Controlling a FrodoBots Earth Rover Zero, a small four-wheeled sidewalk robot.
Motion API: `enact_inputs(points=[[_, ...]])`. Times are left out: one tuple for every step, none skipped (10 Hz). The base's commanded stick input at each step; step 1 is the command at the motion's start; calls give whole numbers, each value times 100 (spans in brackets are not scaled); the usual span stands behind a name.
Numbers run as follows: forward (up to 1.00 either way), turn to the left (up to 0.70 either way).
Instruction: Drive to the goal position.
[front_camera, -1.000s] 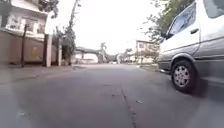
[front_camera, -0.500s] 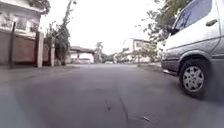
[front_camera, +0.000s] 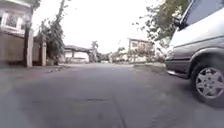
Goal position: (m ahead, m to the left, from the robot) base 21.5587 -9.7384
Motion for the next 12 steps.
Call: enact_inputs(points=[[100, 0], [100, 0], [100, 0], [100, 0], [100, -11], [100, -32], [100, -40], [100, -40], [100, -11], [100, 0], [100, 0], [100, 0]])
